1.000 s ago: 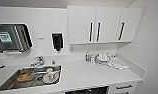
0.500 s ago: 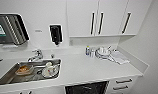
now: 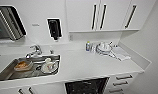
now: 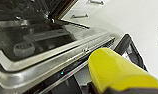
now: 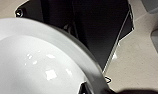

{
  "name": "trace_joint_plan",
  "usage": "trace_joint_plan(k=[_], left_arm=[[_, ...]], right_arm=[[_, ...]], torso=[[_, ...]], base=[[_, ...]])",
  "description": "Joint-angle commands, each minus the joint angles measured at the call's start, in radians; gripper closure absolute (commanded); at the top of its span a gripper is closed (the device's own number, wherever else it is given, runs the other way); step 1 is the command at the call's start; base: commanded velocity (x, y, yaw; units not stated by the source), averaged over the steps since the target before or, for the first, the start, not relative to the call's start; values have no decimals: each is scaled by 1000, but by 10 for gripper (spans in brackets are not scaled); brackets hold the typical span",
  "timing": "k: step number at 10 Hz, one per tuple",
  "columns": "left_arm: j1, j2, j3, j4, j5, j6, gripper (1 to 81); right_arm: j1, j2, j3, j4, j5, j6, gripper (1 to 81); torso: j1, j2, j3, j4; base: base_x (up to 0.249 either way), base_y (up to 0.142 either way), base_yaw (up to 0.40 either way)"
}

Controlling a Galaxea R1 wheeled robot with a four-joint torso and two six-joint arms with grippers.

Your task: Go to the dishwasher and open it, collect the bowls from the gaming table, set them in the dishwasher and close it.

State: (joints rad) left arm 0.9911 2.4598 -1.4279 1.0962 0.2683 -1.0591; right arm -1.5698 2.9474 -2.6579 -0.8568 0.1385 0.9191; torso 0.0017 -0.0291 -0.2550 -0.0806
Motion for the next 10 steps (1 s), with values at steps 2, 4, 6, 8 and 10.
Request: trace_joint_plan(k=[2,4,6,8,10], left_arm=[[-277,25,205,-12,357,-76,811],[-334,110,201,-24,405,-84,811],[-375,210,173,-21,443,-97,811],[-410,315,109,-22,445,-104,811],[-421,400,34,2,434,-102,811]], right_arm=[[13,-5,15,-7,-31,3,811],[18,-5,23,-5,-30,3,811],[18,-5,23,-5,-28,3,811],[18,-6,23,-4,-23,4,811],[16,-8,23,-2,-8,4,811]], torso=[[0,0,-65,0],[1,1,-101,0],[1,1,-133,0],[1,2,-112,0],[2,2,-111,0]], base=[[0,0,0],[0,0,0],[0,0,0],[0,0,0],[0,0,0]])
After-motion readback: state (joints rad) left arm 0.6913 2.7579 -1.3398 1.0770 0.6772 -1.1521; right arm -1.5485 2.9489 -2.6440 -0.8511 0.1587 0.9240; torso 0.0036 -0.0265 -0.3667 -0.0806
